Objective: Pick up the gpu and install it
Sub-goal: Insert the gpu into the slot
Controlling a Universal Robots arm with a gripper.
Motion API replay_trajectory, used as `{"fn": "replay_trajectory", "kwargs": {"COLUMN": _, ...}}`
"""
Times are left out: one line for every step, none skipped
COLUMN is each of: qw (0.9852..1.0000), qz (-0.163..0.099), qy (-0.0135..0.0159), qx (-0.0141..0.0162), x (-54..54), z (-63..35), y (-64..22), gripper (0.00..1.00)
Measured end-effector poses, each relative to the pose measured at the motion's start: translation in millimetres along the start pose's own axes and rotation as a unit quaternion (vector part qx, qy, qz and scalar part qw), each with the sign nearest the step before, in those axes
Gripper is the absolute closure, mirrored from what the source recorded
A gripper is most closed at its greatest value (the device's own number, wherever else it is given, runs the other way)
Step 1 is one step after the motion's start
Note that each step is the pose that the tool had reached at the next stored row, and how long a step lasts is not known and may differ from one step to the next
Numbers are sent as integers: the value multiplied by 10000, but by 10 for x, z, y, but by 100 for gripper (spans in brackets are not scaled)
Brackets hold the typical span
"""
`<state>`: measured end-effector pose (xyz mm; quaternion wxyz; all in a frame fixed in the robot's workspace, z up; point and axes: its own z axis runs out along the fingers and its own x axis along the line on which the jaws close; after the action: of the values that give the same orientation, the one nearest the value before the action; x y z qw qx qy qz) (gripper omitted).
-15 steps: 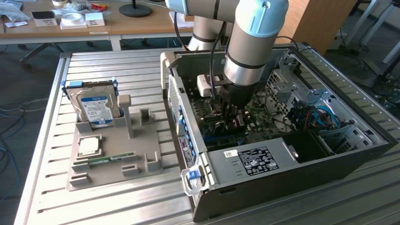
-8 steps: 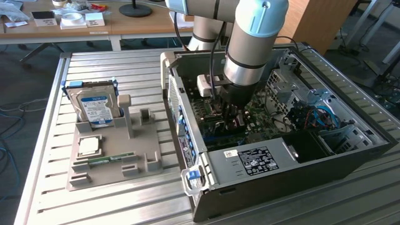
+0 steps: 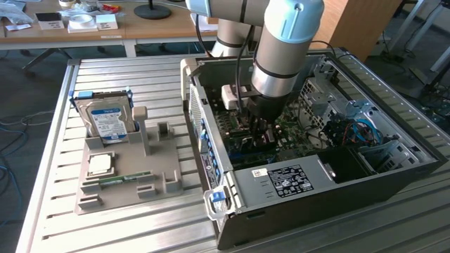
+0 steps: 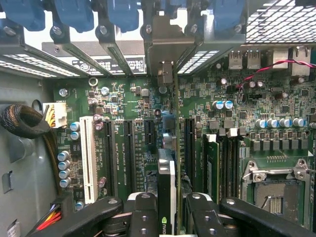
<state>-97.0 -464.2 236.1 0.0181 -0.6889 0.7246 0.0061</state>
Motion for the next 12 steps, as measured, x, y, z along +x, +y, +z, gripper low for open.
{"fn": "replay_trajectory", "kwargs": {"qw": 10000, "qz": 1, "qy": 0, "qx": 0, "x": 0, "z": 1, "y": 4, "gripper": 73}}
{"fn": "replay_trajectory", "kwargs": {"qw": 10000, "qz": 0, "qy": 0, "qx": 1, "x": 0, "z": 3, "y": 10, "gripper": 73}}
{"fn": "replay_trajectory", "kwargs": {"qw": 10000, "qz": -1, "qy": 1, "qx": 0, "x": 1, "z": 4, "y": 15, "gripper": 73}}
{"fn": "replay_trajectory", "kwargs": {"qw": 10000, "qz": -2, "qy": 1, "qx": 0, "x": 1, "z": 4, "y": 16, "gripper": 73}}
{"fn": "replay_trajectory", "kwargs": {"qw": 10000, "qz": -1, "qy": 1, "qx": -1, "x": 1, "z": 4, "y": 16, "gripper": 73}}
{"fn": "replay_trajectory", "kwargs": {"qw": 10000, "qz": -1, "qy": 0, "qx": 0, "x": 1, "z": 5, "y": 17, "gripper": 73}}
{"fn": "replay_trajectory", "kwargs": {"qw": 10000, "qz": 0, "qy": 0, "qx": 0, "x": 1, "z": 5, "y": 18, "gripper": 73}}
{"fn": "replay_trajectory", "kwargs": {"qw": 10000, "qz": 0, "qy": 0, "qx": 0, "x": 1, "z": 5, "y": 18, "gripper": 73}}
{"fn": "replay_trajectory", "kwargs": {"qw": 10000, "qz": 0, "qy": 0, "qx": 0, "x": 1, "z": 5, "y": 18, "gripper": 73}}
{"fn": "replay_trajectory", "kwargs": {"qw": 10000, "qz": 0, "qy": 0, "qx": 0, "x": 1, "z": 5, "y": 18, "gripper": 73}}
{"fn": "replay_trajectory", "kwargs": {"qw": 10000, "qz": 0, "qy": 0, "qx": 0, "x": 1, "z": 5, "y": 18, "gripper": 73}}
{"fn": "replay_trajectory", "kwargs": {"qw": 10000, "qz": 0, "qy": -1, "qx": 0, "x": 0, "z": 5, "y": 18, "gripper": 73}}
